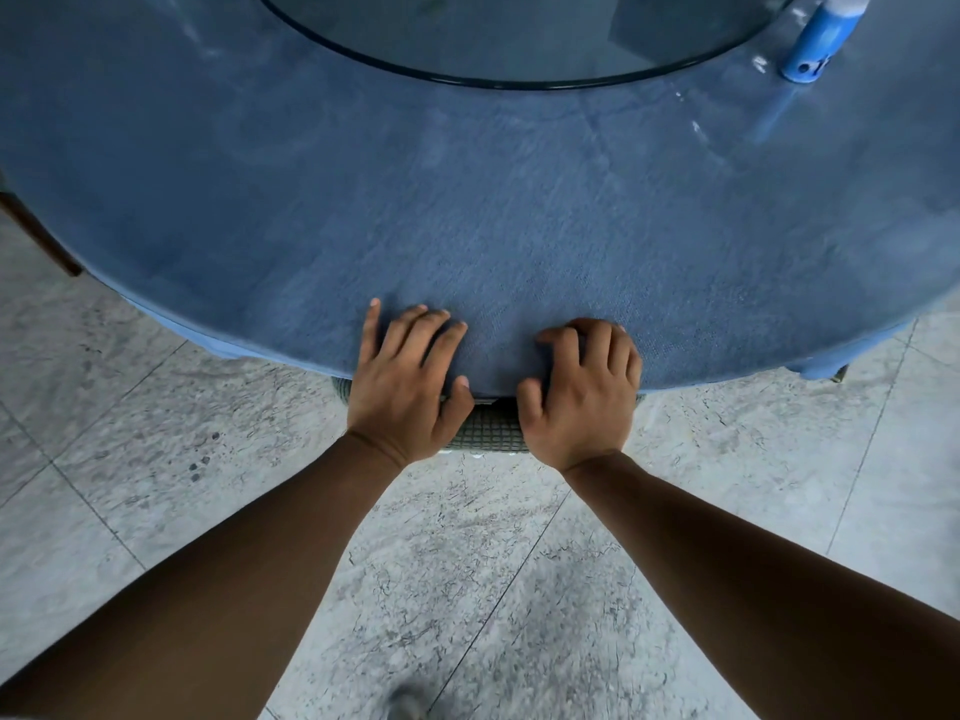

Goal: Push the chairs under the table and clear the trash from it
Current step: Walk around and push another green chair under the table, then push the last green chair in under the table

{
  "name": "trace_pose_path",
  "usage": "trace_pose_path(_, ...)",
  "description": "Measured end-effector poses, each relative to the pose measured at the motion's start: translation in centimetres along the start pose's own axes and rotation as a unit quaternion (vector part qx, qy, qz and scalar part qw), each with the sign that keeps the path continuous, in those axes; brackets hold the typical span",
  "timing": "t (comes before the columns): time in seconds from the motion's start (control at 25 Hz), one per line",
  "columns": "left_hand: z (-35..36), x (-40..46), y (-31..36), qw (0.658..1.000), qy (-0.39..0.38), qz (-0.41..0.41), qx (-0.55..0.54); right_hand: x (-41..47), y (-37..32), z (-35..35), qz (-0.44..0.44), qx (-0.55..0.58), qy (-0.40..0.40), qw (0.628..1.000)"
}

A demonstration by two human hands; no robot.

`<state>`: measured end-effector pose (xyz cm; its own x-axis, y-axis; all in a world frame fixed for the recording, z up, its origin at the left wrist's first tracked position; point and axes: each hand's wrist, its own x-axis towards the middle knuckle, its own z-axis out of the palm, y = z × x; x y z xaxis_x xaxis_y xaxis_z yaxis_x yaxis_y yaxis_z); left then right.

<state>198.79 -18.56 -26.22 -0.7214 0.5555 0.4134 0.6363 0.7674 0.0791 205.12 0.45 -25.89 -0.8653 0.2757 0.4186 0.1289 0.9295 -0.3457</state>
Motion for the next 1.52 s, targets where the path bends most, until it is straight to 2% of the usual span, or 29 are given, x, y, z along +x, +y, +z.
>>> trace_pose_path(0.16,0.1,0.2,-0.4,1.000,0.001,-0.006,-0.009,0.2,-0.2,0.3,0.025,-0.008,0.001,1.000)
trace_pose_path(0.36,-0.3,0.3,-0.5,0.999,-0.030,-0.011,-0.029,0.2,-0.9,-0.2,0.053,-0.039,-0.047,0.997)
trace_pose_path(0.6,-1.8,0.4,-0.4,0.991,-0.127,-0.011,-0.047,0.2,-1.9,-0.7,0.071,-0.070,-0.110,0.989)
trace_pose_path(0.72,-3.9,-0.4,-1.6,0.982,-0.180,-0.009,-0.056,0.3,-3.9,-1.7,0.108,-0.096,-0.163,0.976)
trace_pose_path(0.84,-6.7,-2.5,-4.6,0.974,-0.218,-0.053,-0.041,0.4,-7.3,-2.0,0.134,-0.100,-0.231,0.958)
trace_pose_path(0.96,-10.1,-4.3,-9.2,0.963,-0.244,-0.115,-0.017,1.4,-12.3,-1.5,0.080,-0.096,-0.296,0.947)
trace_pose_path(1.2,-15.7,-6.9,-18.1,0.923,-0.285,-0.260,0.006,4.5,-22.3,0.3,-0.019,-0.093,-0.351,0.932)
trace_pose_path(1.52,-21.0,-8.1,-27.5,0.866,-0.270,-0.421,0.016,10.5,-32.4,4.9,-0.103,-0.038,-0.414,0.903)
